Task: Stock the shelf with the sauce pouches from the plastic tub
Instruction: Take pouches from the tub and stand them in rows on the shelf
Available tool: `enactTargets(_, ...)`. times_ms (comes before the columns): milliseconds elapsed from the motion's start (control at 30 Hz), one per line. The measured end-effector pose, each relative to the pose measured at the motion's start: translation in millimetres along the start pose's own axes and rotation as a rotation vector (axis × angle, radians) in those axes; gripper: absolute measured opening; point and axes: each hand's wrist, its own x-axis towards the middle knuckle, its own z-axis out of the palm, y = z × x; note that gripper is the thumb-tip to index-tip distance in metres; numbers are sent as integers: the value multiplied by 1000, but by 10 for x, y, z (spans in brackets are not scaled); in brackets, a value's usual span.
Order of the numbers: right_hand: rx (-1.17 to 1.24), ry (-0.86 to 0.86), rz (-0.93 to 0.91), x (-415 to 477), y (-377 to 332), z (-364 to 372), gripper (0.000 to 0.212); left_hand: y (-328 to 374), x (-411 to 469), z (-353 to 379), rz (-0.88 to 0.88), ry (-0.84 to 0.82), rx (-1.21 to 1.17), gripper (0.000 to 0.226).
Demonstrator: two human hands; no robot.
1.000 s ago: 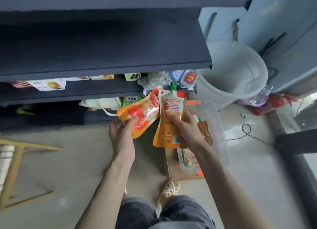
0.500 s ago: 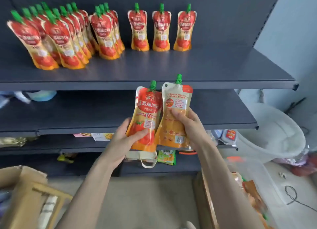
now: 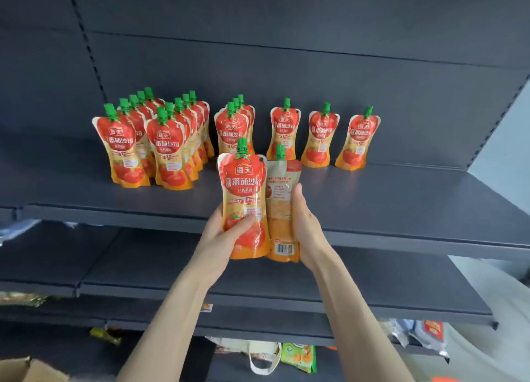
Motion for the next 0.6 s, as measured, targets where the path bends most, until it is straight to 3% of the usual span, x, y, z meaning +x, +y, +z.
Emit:
enactTargets(100,127,-138,-16,330,-85,19,47,38,318,-80,22,-4,-20,45)
enactTargets(200,50,-182,-22,674,-156,32,47,78,615,-152,20,-7,7,52)
enactTargets(300,-23,-97,-78,1013,-214,45,57,110,915,-230,55,18,1,46)
enactTargets(433,-99,54,-207,1409,-222,-1,41,89,1217,-374,113,63,1,45)
enactTargets(600,-162,185,-323,1722,-216,-10,40,96,1536,-531,170,107,129,37)
